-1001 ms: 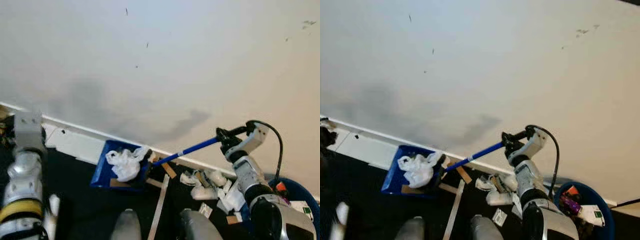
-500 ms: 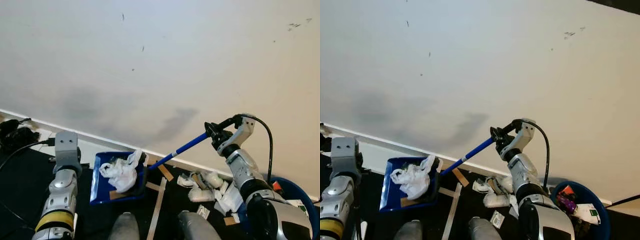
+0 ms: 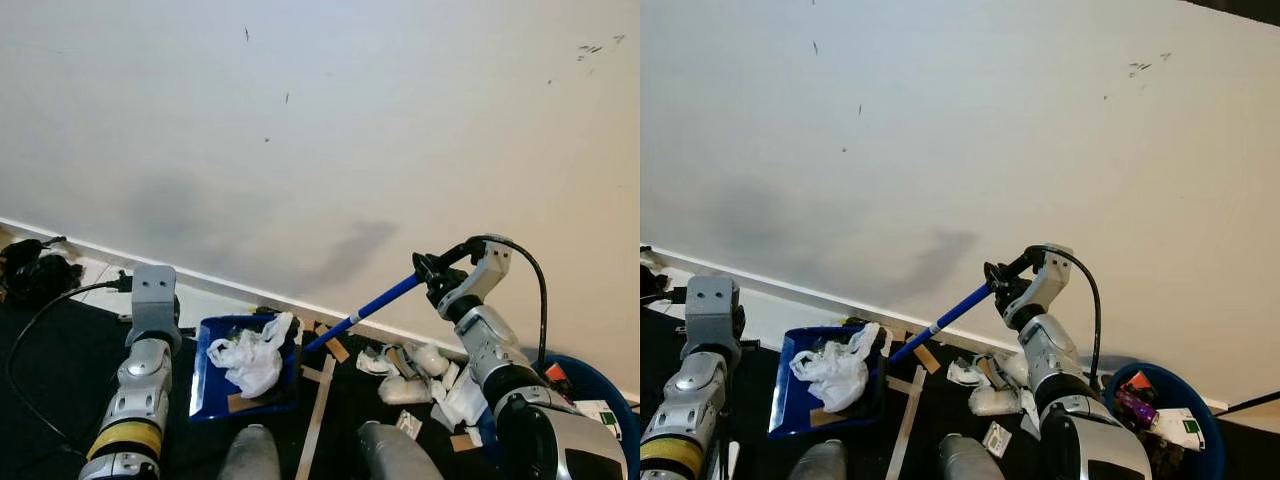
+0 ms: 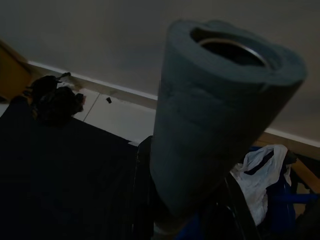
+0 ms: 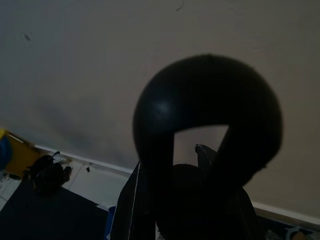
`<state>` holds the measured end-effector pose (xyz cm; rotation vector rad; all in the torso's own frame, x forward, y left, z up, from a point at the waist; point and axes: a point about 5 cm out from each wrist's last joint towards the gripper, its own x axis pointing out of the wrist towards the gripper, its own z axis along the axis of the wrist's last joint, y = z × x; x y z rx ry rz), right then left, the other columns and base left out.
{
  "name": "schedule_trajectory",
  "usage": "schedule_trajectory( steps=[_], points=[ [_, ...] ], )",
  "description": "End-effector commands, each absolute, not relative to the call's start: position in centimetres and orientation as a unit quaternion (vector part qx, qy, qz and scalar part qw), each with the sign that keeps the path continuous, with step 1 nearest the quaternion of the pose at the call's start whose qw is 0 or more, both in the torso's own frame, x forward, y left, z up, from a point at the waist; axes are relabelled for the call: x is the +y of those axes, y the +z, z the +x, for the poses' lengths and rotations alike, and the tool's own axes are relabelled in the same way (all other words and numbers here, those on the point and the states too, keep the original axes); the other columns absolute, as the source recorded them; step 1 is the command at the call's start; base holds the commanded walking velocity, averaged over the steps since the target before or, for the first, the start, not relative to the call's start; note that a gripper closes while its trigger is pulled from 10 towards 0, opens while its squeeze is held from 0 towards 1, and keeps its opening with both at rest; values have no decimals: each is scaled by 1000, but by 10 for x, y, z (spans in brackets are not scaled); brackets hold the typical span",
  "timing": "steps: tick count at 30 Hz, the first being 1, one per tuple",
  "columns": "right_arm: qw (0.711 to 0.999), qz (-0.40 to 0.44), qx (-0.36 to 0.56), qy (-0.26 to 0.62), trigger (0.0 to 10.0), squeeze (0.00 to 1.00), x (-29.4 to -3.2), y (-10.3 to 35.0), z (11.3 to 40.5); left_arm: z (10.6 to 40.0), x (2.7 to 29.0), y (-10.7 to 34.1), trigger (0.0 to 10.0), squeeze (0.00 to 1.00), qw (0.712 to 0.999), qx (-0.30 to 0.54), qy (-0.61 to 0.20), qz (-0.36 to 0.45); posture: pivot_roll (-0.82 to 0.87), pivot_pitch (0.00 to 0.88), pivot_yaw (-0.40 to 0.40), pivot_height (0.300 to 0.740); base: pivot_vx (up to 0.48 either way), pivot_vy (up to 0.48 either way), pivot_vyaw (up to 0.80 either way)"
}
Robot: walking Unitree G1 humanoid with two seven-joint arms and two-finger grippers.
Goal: Sweep floor
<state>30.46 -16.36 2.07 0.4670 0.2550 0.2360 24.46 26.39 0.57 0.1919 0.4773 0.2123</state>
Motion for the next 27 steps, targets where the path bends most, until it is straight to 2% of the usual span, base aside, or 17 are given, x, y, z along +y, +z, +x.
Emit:
schedule_trajectory(
  steps=[1,8,18,25,27],
  points=[
    [960,230,111,113,10000,0,-169,26,307,241,243,-9,10000,0,961,259,84,48,130,19,-112,740,0,0,-800],
    [960,230,110,114,10000,0,-168,26,308,243,240,-9,10000,0,962,256,79,50,132,20,-114,740,0,0,-686],
    [961,230,112,109,10000,0,-167,26,308,251,234,-5,10000,0,964,249,80,43,133,26,-109,740,0,0,0],
    [960,252,103,63,10000,0,-168,22,304,269,233,9,10000,0,969,233,48,68,165,15,-16,740,0,0,0],
    [960,254,103,62,10000,0,-167,21,304,270,234,11,10000,0,969,232,45,70,168,14,-12,740,0,0,0]
  ],
)
